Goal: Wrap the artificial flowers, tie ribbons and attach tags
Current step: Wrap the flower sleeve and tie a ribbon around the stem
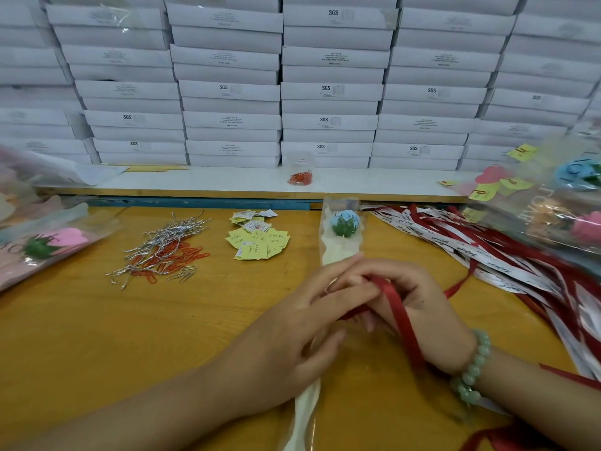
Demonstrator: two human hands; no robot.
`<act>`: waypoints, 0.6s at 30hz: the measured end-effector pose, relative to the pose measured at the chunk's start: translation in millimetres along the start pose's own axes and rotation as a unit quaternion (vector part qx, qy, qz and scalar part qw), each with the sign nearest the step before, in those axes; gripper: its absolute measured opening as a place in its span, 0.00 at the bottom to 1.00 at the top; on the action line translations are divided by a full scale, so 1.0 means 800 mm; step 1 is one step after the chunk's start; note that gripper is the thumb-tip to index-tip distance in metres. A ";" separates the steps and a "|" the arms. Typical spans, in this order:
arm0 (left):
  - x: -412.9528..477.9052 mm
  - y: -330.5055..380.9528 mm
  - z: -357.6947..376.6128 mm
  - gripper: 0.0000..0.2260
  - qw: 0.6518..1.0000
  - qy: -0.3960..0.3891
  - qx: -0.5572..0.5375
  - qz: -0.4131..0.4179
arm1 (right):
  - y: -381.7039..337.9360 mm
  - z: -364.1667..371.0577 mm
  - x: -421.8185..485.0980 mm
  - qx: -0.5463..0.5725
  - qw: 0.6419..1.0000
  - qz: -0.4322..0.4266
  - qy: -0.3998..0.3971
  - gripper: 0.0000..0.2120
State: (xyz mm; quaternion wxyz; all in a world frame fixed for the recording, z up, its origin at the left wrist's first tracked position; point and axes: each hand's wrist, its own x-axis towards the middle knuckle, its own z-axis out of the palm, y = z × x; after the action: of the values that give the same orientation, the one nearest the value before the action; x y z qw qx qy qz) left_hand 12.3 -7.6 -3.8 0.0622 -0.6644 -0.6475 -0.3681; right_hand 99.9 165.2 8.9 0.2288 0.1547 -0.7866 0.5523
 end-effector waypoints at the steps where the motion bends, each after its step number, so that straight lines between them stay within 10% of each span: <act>1: 0.000 -0.001 0.001 0.25 1.000 0.006 -0.005 -0.005 | 0.000 0.000 0.000 0.005 1.000 -0.004 0.014 0.08; 18: 0.002 -0.002 -0.003 0.16 0.984 0.057 -0.118 -0.124 | 0.007 -0.015 0.009 0.007 0.977 0.070 0.203 0.17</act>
State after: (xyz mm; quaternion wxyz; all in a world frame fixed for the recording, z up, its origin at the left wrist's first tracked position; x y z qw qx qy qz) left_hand 9.6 -7.3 -1.8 -0.0260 -0.5593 -0.6725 -0.4839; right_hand 93.0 178.4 11.5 0.3429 -0.0146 -0.7289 0.5924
